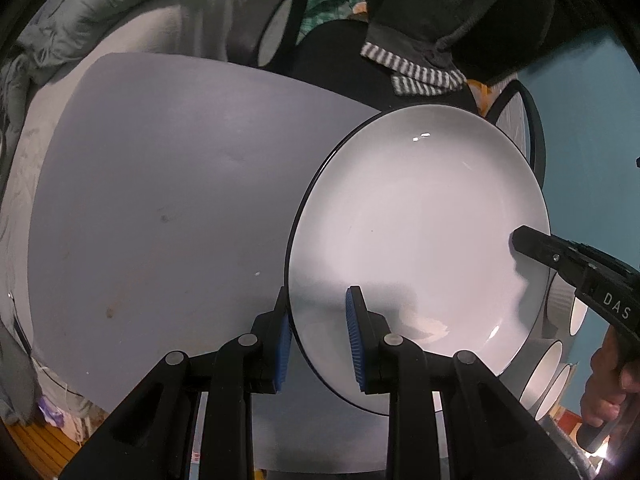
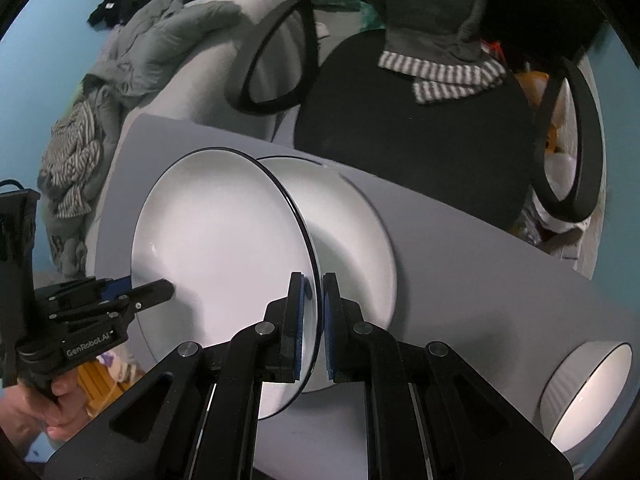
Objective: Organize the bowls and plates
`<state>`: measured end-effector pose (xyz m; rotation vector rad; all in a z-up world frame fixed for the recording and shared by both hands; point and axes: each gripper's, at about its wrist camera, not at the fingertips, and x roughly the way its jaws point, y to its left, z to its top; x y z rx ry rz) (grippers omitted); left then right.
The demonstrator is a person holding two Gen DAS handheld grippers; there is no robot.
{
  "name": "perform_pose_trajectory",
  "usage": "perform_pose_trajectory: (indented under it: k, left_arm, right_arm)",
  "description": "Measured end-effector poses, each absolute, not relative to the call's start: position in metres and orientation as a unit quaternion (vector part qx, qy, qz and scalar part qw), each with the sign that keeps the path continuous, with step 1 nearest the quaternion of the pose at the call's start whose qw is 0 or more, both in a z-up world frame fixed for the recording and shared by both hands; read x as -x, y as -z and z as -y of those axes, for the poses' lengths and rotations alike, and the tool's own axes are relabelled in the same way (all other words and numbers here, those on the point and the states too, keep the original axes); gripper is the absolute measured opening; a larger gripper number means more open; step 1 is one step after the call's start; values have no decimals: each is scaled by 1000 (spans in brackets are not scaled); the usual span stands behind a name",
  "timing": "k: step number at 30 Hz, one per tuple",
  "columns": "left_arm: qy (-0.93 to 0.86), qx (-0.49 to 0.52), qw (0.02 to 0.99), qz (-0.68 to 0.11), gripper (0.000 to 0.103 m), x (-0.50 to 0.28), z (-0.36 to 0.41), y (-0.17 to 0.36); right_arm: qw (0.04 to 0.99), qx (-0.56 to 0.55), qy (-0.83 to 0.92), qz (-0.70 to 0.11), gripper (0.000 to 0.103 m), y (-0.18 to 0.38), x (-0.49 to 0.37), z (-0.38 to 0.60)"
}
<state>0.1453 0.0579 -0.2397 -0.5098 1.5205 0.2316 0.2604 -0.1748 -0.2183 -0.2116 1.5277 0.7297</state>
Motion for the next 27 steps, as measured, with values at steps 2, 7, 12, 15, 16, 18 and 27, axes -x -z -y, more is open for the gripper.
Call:
perform_pose_trajectory:
  k: [2, 7, 12, 15, 16, 18, 27]
  left_arm:
    - [-103, 223, 687, -684, 26, -151, -54, 243]
    - [-107, 215, 679, -693, 26, -162, -44, 249]
    - [-111, 204, 676, -699, 27, -166, -38, 250]
    - [-112, 199, 674, -703, 26, -171, -36, 253]
    - [-113, 196, 673, -704, 26, -172, -35, 254]
    - [-112, 190, 671, -707, 26, -174, -33, 256]
    - [-112, 154, 670, -718, 26, -181, -22, 258]
  right_arm:
    - [658, 91, -318, -676, 9, 221, -264, 179]
    - [654, 89, -316, -682, 9, 228, -270, 185]
    - [650, 87, -314, -687, 9, 235, -273, 188]
    - [648, 84, -312, -690, 9, 237, -275, 191]
    - [647, 83, -311, -691, 9, 238, -276, 192]
    - [647, 82, -308, -693, 9, 240, -276, 193]
    - [645, 72, -289, -704, 9, 240, -281, 199]
